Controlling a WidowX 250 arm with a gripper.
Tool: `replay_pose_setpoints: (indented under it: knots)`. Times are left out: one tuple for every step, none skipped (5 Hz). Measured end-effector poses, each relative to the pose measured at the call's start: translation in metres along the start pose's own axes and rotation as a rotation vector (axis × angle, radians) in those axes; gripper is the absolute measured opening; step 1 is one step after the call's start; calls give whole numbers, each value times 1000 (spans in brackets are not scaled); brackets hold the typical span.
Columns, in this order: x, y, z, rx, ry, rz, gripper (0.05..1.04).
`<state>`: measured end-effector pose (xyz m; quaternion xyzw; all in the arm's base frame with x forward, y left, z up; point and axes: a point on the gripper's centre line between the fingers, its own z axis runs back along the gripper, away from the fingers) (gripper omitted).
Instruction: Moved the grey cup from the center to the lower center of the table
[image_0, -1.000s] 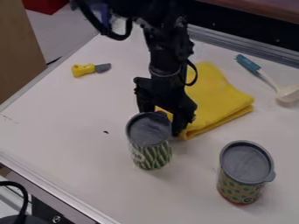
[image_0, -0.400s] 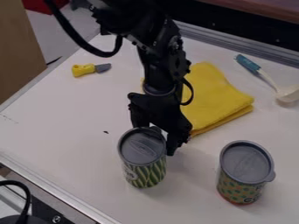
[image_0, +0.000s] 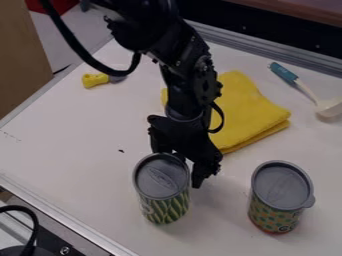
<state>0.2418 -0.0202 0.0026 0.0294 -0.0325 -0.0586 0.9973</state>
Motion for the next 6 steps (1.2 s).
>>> replay_pose_setpoints:
  knots:
    - [0, 0, 6, 3, -16, 18, 999]
    - [11, 3, 12, 0, -33, 63, 999]
    - [29, 8, 12, 28, -94, 124, 999]
    - [48, 11, 14, 44, -137, 161, 999]
    - [72, 14, 19, 52, -131, 229, 999]
    - [91, 4, 30, 44, -127, 247, 999]
